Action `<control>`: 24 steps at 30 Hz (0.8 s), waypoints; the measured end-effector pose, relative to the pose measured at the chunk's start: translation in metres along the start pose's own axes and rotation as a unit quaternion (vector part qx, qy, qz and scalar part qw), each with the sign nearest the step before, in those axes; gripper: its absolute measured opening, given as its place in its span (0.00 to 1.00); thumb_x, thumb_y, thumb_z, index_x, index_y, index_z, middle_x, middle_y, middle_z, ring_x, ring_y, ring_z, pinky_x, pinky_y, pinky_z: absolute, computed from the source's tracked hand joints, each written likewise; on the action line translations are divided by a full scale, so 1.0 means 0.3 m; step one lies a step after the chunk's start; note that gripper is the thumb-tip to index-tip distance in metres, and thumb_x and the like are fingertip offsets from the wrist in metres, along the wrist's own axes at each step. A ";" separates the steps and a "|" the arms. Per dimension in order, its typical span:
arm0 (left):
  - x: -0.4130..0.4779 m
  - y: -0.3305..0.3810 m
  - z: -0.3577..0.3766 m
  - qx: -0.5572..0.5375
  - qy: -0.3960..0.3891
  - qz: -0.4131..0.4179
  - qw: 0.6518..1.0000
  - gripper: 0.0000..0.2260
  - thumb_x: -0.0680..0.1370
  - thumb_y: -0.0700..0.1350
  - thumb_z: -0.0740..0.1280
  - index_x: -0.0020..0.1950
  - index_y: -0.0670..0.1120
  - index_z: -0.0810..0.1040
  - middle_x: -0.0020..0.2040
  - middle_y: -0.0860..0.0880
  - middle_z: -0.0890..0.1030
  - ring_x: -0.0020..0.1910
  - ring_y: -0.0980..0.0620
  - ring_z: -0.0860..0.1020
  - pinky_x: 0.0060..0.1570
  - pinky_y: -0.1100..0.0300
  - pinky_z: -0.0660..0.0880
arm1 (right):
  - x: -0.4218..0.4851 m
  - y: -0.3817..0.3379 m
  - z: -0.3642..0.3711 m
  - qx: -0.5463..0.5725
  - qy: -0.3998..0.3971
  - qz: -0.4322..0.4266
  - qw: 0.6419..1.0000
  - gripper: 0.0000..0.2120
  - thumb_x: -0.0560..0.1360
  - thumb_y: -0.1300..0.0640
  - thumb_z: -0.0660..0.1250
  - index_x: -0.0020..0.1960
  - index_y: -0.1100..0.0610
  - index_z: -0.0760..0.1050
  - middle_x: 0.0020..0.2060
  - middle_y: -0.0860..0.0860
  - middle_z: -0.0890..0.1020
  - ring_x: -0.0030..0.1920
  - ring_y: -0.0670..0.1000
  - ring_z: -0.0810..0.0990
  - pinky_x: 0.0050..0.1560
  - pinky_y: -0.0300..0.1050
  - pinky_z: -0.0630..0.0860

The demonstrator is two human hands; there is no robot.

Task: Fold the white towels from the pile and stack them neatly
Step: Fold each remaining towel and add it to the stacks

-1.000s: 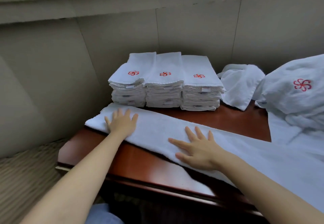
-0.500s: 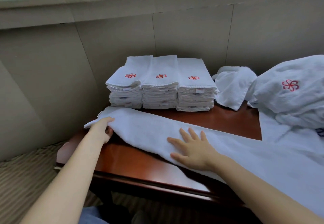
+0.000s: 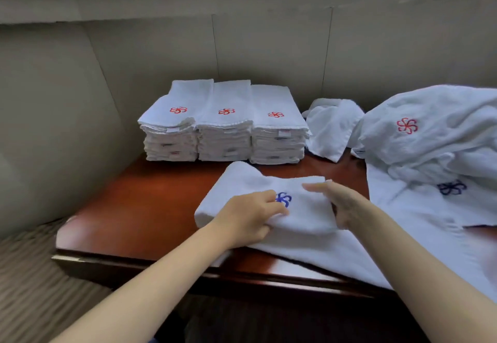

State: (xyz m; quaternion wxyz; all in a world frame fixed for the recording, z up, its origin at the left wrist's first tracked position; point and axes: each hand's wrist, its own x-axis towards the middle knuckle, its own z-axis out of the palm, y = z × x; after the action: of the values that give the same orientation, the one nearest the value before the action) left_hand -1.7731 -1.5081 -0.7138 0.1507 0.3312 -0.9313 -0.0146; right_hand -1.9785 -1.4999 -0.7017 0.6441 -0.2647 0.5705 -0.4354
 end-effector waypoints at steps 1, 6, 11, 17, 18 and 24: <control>0.003 0.011 -0.008 0.014 0.015 0.022 1.000 0.22 0.68 0.34 0.65 0.60 0.47 0.79 0.50 0.44 0.76 0.49 0.41 0.77 0.37 0.55 0.70 | -0.008 0.010 -0.009 -0.040 0.039 -0.016 0.998 0.15 0.76 0.62 0.65 0.60 0.69 0.75 0.45 0.62 0.82 0.42 0.59 0.82 0.46 0.51 0.79; 0.031 -0.015 -0.034 0.111 0.134 0.106 0.979 0.29 0.59 0.30 0.73 0.60 0.44 0.78 0.46 0.39 0.80 0.39 0.39 0.80 0.38 0.49 0.78 | -0.129 -0.091 -0.110 -0.077 0.118 -0.146 0.979 0.14 0.75 0.67 0.61 0.60 0.69 0.75 0.51 0.64 0.80 0.46 0.61 0.79 0.48 0.53 0.77; 0.056 -0.045 -0.011 0.148 0.169 0.089 0.970 0.29 0.55 0.29 0.71 0.55 0.41 0.81 0.47 0.39 0.80 0.36 0.39 0.79 0.33 0.52 0.76 | -0.292 -0.146 -0.388 -0.037 0.207 -0.159 0.965 0.13 0.74 0.64 0.61 0.57 0.65 0.76 0.48 0.62 0.80 0.41 0.59 0.80 0.41 0.46 0.77; 0.082 -0.102 0.036 0.133 -0.066 -0.130 0.980 0.27 0.72 0.40 0.63 0.69 0.58 0.67 0.64 0.55 0.68 0.54 0.48 0.77 0.41 0.58 0.70 | -0.331 0.032 -0.527 -0.244 0.229 -0.012 0.942 0.07 0.73 0.67 0.65 0.51 0.64 0.77 0.37 0.60 0.79 0.32 0.57 0.78 0.33 0.45 0.77; 0.088 -0.113 0.038 0.121 -0.067 -0.154 0.978 0.28 0.73 0.40 0.63 0.70 0.59 0.65 0.64 0.55 0.67 0.54 0.46 0.78 0.43 0.57 0.71 | -0.331 0.037 -0.534 -0.239 0.224 -0.010 0.945 0.08 0.72 0.66 0.66 0.51 0.65 0.77 0.37 0.60 0.79 0.33 0.57 0.78 0.34 0.46 0.79; 0.135 -0.139 0.048 -0.269 0.004 -0.274 0.923 0.26 0.77 0.36 0.53 0.65 0.61 0.74 0.62 0.53 0.77 0.54 0.50 0.76 0.41 0.58 0.75 | -0.363 0.044 -0.528 -0.158 0.169 -0.019 0.973 0.11 0.67 0.64 0.66 0.50 0.63 0.77 0.36 0.59 0.80 0.33 0.57 0.78 0.36 0.47 0.79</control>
State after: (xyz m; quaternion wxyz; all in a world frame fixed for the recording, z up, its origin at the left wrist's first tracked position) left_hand -1.7816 -1.5668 -0.7219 0.2279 0.5207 -0.7644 -0.3044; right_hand -2.1248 -1.3748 -0.6910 0.4794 -0.2967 0.7278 -0.3904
